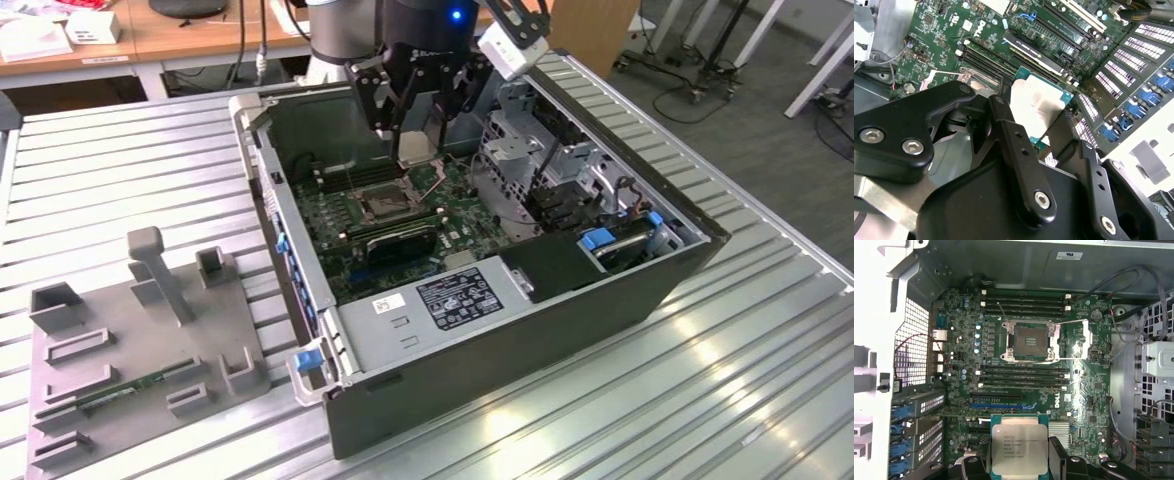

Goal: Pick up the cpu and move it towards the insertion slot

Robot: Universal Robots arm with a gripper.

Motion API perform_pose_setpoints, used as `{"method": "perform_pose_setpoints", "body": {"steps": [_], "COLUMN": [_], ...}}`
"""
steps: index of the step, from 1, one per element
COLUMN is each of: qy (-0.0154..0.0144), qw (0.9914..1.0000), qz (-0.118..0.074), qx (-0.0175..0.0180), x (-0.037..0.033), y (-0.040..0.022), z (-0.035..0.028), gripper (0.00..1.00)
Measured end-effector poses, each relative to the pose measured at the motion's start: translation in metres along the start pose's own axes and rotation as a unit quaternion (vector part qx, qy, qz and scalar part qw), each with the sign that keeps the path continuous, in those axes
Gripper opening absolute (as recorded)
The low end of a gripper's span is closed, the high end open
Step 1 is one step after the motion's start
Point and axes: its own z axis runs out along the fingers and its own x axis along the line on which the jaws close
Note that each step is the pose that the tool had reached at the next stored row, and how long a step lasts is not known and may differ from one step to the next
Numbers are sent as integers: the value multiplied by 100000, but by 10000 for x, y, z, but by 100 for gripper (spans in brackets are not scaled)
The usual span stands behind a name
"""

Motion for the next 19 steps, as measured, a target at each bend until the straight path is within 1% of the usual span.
{"method": "perform_pose_setpoints", "body": {"steps": [4,7,12,19], "qy": [-4,-2,1,-2], "qw": [100000,100000,100000,100000], "qz": [-6,0,2,1], "qx": [-7,-1,0,-14], "x": [-1,-1,-1,-3], "y": [3,21,67,159], "z": [2,6,22,61], "gripper": [54,54,54,54]}}
